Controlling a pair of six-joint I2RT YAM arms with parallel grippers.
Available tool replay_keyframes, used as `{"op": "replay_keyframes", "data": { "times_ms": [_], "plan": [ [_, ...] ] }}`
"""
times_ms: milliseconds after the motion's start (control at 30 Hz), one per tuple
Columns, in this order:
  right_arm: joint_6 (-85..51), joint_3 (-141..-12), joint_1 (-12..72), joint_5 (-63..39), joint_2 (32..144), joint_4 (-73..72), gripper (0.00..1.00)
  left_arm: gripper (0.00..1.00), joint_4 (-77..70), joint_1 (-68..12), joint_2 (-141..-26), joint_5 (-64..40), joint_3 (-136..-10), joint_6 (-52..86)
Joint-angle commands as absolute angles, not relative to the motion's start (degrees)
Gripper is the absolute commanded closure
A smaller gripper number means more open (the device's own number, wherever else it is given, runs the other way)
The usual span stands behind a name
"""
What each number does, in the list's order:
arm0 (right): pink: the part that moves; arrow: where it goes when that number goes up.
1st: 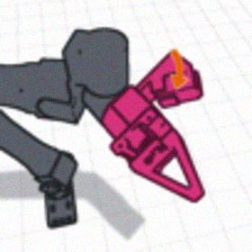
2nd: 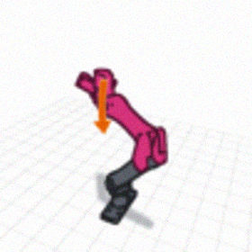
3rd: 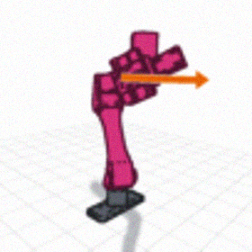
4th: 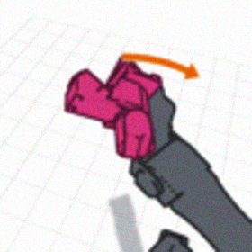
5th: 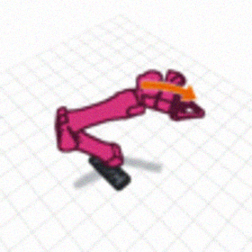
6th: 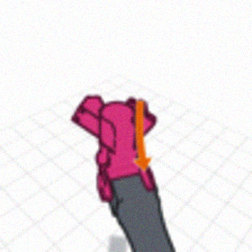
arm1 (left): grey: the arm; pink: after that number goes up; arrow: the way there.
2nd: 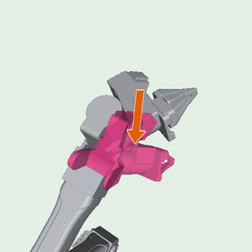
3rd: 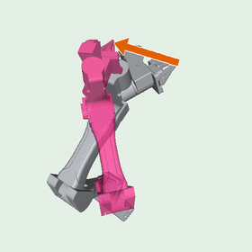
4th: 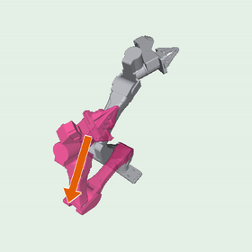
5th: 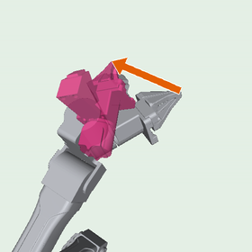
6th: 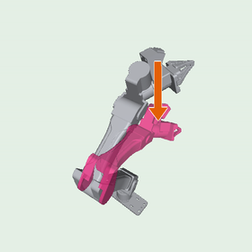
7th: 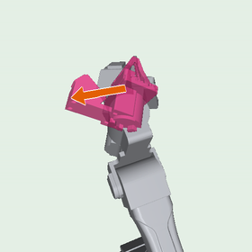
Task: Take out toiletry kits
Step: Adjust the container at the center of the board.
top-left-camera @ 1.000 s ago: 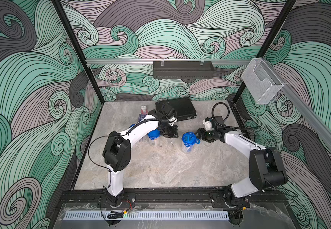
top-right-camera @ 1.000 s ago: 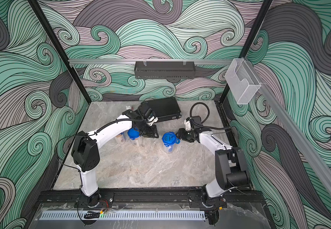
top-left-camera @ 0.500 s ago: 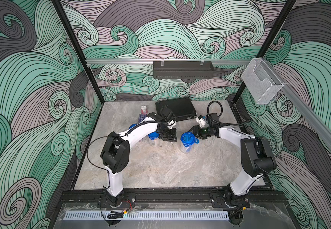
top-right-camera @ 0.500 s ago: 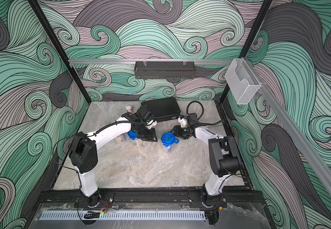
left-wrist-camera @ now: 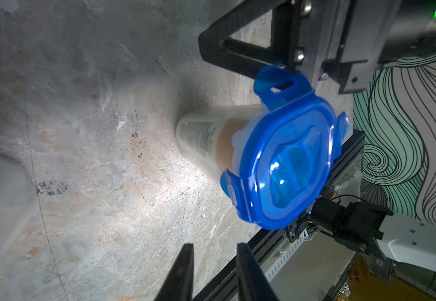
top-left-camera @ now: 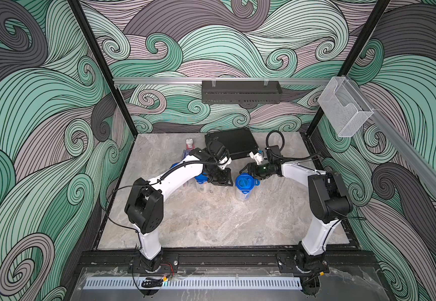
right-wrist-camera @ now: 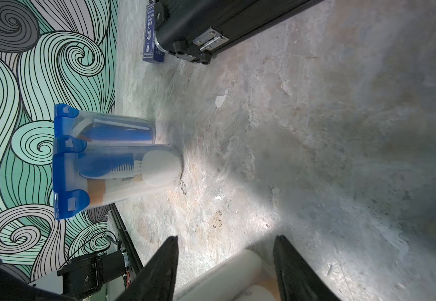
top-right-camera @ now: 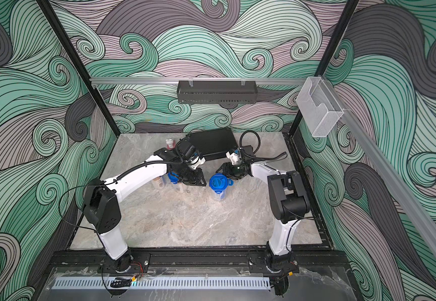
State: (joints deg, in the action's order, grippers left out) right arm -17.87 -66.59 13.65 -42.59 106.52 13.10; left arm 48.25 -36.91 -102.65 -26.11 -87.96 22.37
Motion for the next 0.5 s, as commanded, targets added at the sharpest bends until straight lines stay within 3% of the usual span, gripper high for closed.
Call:
{"op": "replay_keyframes", "data": {
  "times_ms": [0,233,467],
  "plan": [
    [-16.0,-68.5,13.7,-42.5,107.4,14.6,0.37,0.70,49.6,-37.1,-100.2,-26.6,-87.8,21.0],
    [-19.5,-67.2,8.8,-31.4,104.9,17.0,0.31,0.70,51.2,-37.1,-99.7,-28.0,-93.6,17.5],
    [-21.7,-59.3,4.9,-25.3,94.5,15.4,0.30,0.74,34.1,-37.1,-105.4,-45.4,-96.5,25.0]
  ]
}}
